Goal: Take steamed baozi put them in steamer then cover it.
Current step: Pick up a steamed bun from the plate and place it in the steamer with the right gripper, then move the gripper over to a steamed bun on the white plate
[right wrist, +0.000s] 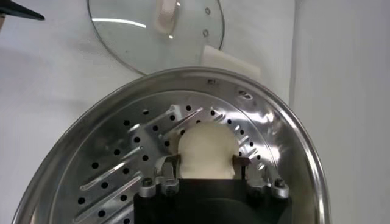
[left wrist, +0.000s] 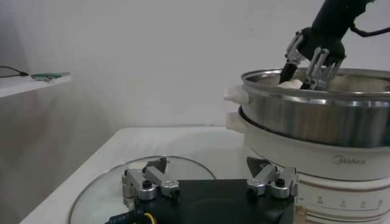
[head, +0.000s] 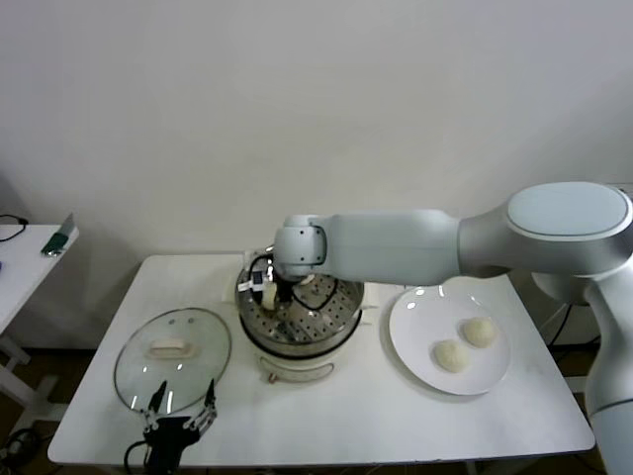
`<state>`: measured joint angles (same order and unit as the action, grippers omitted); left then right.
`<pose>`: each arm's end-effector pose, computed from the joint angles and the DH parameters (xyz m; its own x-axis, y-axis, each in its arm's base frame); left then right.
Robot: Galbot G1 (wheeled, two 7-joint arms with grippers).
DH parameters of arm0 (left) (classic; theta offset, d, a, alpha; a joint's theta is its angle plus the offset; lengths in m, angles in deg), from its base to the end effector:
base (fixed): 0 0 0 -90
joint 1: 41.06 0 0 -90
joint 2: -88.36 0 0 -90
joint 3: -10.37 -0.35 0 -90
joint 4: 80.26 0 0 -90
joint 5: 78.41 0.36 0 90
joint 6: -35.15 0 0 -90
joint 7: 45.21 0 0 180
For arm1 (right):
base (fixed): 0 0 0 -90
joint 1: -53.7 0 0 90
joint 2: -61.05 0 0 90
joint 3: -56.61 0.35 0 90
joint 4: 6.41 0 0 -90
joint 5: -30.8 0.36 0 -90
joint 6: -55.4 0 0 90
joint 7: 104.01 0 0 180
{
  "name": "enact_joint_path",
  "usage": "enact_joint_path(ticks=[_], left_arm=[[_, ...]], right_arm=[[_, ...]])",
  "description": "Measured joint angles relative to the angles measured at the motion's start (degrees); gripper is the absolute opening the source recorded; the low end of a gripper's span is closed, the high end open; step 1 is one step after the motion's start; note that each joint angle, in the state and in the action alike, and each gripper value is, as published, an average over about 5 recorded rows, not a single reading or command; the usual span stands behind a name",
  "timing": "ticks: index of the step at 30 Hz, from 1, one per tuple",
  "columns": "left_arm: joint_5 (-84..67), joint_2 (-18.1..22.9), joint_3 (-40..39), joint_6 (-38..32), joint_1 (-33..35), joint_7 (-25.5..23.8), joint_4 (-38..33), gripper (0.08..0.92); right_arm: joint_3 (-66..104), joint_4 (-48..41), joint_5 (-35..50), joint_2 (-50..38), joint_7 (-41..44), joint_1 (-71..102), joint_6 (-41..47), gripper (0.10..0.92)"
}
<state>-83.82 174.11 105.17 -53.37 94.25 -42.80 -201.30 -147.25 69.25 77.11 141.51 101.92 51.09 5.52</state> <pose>0.1010 0.0379 -0.3324 -0.9611 -0.0756 0.2655 -0.0698 0.9971 0.0312 0.4919 0.2418 -0.1188 -0.3394 -0.2527 0.9060 -0.9181 -0.1206 -0.3776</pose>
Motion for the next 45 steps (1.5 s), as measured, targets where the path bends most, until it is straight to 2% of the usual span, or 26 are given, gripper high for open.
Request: enact_joint_path(ticks=[5,11,18,24,31,45], left_arm=[[0.16,-0.01,0.03,0.0,0.19,0.0,-0.29,0.823],[0.53,0.22,-0.28,0.04,0.47,-0.07,-0.77,0.823],[0.71,0.33,-0.41,0.25,0.59,-0.11,-0.98,0.823],[0.99,0.33,-0.56,0.45,0.54,-0.21,-1.22,0.823],[1.01,0.46,-0.58,0.39,0.79,-0.19,-1.36,0.823],[1.24,0.54,-0.81,0.26,1.4,-0.29,-1.52,0.823]], right_arm=[[0.87,0.88,1.19,-1.34,1.14,-1.09,-0.57,0.81],[0.17,3.11,2.37,-6.06,6.74,-6.45,-4.1,0.822],[-4.94,7.39,1.49,-17.19,16.21,-14.35,-10.76,0.823],[-11.05,11.58,-3.17,-28.56,21.39,-16.94,-14.85,0.823],[-13.78,13.78,-10.61,-38.64,23.49,-14.24,-16.41,0.823],[-6.02,10.54,-22.43,-44.0,22.69,1.91,-14.12,0.823]])
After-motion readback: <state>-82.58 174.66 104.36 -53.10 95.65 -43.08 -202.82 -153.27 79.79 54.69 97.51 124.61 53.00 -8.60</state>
